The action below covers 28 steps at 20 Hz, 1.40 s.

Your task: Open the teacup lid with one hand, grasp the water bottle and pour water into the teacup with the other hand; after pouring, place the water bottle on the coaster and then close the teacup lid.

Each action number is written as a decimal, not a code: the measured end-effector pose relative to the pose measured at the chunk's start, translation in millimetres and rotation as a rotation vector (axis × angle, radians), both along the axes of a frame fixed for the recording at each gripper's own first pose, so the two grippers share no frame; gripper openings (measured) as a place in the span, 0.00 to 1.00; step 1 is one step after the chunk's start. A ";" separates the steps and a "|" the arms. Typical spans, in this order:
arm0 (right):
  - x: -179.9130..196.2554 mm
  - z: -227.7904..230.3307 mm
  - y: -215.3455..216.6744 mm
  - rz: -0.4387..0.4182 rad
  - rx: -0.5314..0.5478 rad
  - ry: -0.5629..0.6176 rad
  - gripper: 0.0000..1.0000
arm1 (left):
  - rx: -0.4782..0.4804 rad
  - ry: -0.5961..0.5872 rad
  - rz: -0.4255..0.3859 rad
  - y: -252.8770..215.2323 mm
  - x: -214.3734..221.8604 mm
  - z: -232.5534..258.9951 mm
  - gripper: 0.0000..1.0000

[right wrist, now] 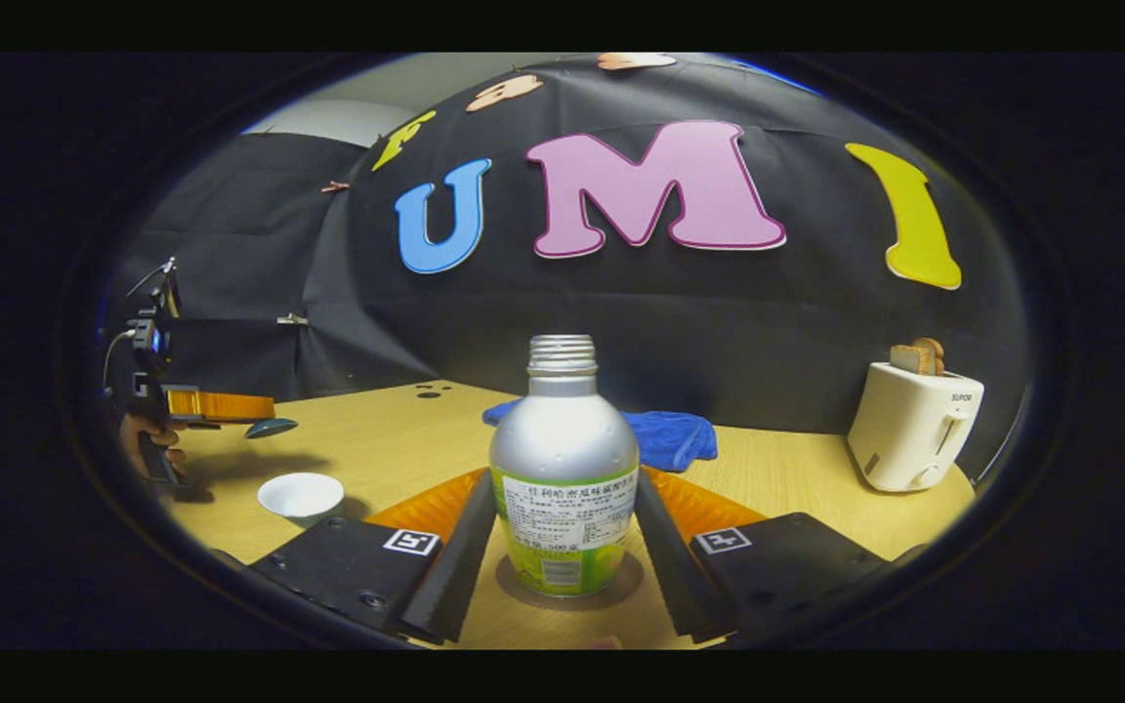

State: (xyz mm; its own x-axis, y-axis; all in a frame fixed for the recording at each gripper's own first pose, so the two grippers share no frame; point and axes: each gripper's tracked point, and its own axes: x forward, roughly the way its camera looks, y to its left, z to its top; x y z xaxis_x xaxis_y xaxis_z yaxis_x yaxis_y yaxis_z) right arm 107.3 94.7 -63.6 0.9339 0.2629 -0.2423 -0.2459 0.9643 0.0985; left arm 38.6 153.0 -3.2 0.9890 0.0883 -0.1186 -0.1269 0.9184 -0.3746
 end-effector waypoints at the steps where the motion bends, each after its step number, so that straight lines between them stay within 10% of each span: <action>1: -0.9 0.6 -0.4 -0.005 0.007 0.002 0.77 | 0.001 0.004 -0.004 -0.8 0.4 -1.0 0.31; 14: -30.7 -6.2 -15.2 -0.057 0.112 0.050 0.98 | 0.050 -0.007 -0.040 -25.3 -0.8 10.8 0.31; 28: -110.7 10.2 -8.4 -0.043 0.092 -0.014 0.98 | 0.265 0.047 -0.170 -113.8 -4.0 -0.4 0.32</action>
State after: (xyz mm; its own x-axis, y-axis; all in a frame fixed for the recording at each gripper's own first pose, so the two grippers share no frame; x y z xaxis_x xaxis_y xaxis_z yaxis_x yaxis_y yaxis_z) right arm -3.4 86.2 -53.5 0.9480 0.2426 -0.2058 -0.2060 0.9611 0.1840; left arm 34.6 39.2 -3.6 0.9862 -0.0438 -0.1596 0.0251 0.9928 -0.1172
